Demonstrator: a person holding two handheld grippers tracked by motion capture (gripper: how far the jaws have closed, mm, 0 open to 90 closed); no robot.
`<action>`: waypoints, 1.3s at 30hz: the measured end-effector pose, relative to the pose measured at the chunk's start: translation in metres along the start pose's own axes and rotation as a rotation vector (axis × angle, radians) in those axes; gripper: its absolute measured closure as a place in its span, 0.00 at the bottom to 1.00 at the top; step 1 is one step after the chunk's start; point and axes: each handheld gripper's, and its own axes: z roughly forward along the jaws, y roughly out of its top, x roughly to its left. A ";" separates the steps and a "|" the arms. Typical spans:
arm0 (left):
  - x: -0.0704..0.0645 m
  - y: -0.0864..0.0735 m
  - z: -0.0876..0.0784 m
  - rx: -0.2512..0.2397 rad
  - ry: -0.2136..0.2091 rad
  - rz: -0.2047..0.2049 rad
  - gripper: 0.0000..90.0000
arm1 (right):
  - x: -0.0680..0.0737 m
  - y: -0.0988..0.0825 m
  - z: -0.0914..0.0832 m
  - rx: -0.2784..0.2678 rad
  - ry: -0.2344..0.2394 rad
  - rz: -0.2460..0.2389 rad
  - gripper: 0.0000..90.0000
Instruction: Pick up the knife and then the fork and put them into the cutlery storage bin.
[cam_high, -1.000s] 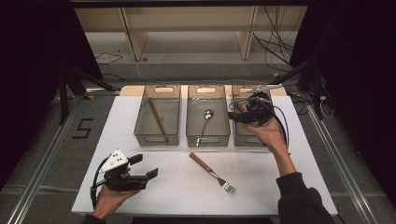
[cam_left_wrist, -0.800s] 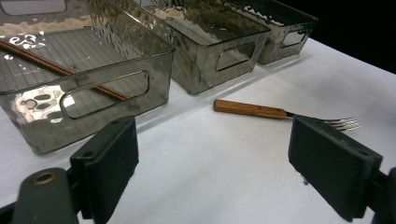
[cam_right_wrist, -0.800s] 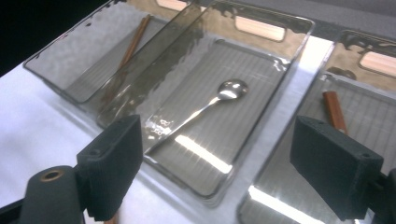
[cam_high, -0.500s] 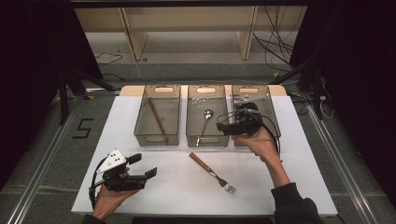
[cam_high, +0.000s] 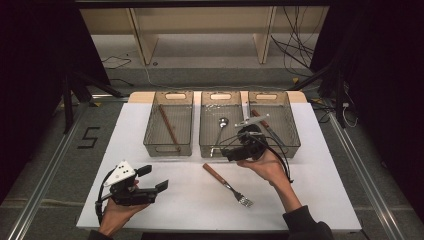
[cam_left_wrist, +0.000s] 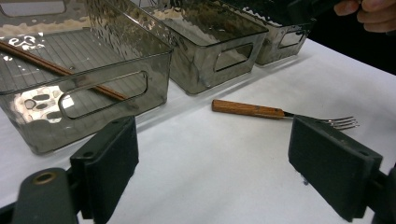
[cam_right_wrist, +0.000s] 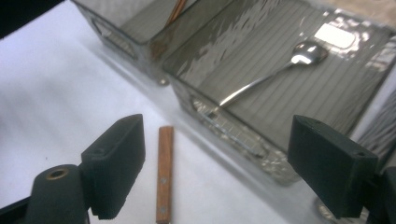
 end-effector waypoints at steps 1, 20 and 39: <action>0.000 0.000 0.000 0.000 0.000 0.000 0.17 | 0.001 -0.002 0.002 0.007 0.003 -0.002 0.23; -0.001 -0.001 0.000 0.009 -0.004 0.007 0.17 | 0.021 -0.017 0.029 0.137 0.006 -0.061 0.26; -0.001 -0.001 0.000 0.011 -0.005 0.010 0.17 | 0.031 -0.025 0.047 0.252 0.025 -0.090 0.32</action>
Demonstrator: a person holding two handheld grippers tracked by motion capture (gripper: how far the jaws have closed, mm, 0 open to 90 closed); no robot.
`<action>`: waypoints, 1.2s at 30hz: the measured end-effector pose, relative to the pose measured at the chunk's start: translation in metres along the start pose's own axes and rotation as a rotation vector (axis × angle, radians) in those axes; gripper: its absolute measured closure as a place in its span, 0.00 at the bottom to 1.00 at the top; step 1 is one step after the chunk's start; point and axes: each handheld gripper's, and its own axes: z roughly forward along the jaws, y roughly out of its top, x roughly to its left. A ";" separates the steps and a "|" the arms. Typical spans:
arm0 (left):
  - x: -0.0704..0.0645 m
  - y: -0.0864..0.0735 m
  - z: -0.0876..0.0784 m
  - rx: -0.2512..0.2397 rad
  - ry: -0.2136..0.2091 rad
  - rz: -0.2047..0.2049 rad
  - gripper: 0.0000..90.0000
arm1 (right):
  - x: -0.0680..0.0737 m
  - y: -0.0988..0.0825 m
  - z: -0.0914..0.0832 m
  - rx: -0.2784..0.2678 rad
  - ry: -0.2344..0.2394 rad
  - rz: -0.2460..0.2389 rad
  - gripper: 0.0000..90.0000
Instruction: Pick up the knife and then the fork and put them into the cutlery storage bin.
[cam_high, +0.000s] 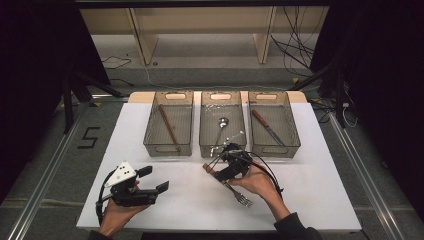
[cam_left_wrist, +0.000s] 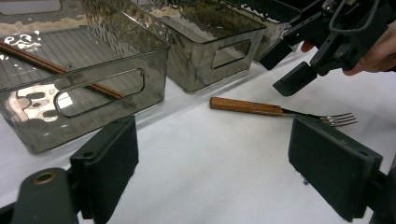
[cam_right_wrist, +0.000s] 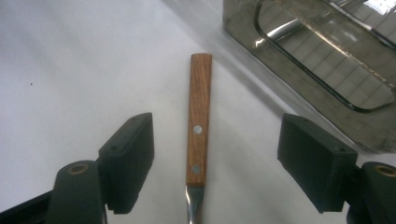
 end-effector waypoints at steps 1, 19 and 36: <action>0.000 0.000 0.000 -0.001 -0.001 -0.001 0.17 | 0.000 0.000 0.001 0.005 -0.003 0.002 0.33; 0.000 0.000 0.000 -0.001 -0.002 0.000 0.17 | 0.004 -0.006 0.017 0.132 0.004 -0.026 0.47; 0.000 0.000 0.001 0.000 -0.001 -0.001 0.17 | 0.007 -0.009 0.025 0.197 -0.008 -0.053 0.66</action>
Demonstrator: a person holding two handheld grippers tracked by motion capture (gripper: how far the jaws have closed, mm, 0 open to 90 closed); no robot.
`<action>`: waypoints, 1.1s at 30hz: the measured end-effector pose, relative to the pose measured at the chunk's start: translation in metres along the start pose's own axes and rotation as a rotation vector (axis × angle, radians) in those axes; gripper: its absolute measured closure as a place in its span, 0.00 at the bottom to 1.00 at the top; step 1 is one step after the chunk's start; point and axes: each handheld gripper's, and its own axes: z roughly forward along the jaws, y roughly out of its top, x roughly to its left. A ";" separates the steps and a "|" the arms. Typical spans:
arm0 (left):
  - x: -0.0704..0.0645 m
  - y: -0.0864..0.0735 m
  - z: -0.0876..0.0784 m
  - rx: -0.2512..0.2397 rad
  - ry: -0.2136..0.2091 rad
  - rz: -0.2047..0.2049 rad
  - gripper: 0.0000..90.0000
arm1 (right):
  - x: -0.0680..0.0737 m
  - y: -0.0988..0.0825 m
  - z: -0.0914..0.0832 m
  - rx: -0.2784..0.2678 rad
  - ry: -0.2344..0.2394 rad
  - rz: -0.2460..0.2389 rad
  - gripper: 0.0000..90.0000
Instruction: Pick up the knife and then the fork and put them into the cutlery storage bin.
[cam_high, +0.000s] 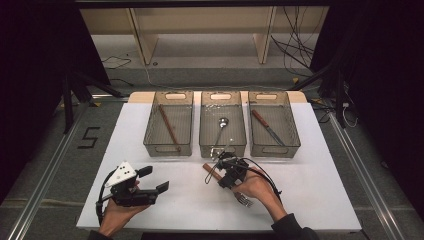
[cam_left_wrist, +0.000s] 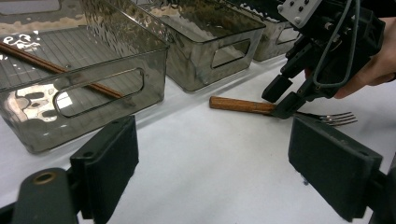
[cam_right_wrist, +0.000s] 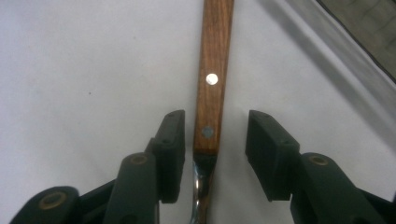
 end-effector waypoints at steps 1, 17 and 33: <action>0.000 0.000 0.000 0.000 0.000 0.001 0.17 | 0.001 0.000 0.000 0.001 -0.001 -0.004 0.67; 0.000 0.000 0.001 0.005 0.001 0.008 0.17 | 0.006 0.002 0.003 0.026 -0.027 -0.042 0.82; 0.000 0.000 0.001 0.007 0.001 0.010 0.17 | 0.003 0.007 0.003 0.059 -0.011 -0.056 0.86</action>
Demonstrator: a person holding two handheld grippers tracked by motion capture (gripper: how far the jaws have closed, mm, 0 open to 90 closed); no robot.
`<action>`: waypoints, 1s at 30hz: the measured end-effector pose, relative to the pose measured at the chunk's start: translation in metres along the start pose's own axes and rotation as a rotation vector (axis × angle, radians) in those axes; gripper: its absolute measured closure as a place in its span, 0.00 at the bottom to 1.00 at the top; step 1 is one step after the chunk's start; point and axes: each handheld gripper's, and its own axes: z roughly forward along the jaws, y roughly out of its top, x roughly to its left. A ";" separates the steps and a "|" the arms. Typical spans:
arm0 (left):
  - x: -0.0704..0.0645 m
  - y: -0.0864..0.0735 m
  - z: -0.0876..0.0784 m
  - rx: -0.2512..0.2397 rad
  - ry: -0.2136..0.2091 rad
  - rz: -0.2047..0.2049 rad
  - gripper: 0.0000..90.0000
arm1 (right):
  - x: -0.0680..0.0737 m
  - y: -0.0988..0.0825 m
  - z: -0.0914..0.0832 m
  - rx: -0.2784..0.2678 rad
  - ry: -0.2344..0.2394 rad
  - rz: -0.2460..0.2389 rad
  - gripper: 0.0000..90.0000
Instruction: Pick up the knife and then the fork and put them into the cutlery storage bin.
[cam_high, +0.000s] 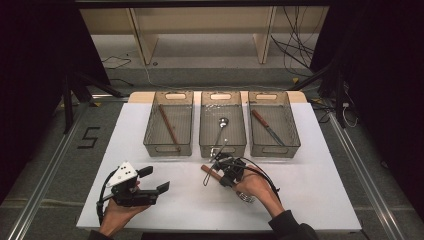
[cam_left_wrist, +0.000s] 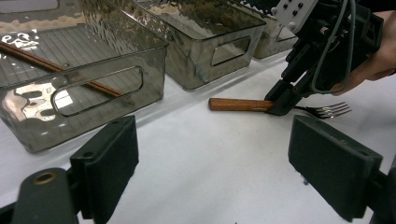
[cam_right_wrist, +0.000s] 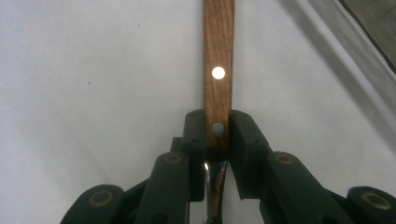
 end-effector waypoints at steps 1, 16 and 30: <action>0.000 0.000 0.000 0.000 0.001 0.000 0.17 | 0.000 0.000 0.000 0.002 0.001 0.005 0.86; 0.000 0.000 0.000 0.001 0.002 0.000 0.17 | -0.001 -0.007 -0.009 -0.055 0.020 -0.009 0.87; 0.000 0.000 0.000 0.000 0.002 -0.001 0.17 | -0.012 -0.013 -0.030 -0.171 0.046 0.028 0.87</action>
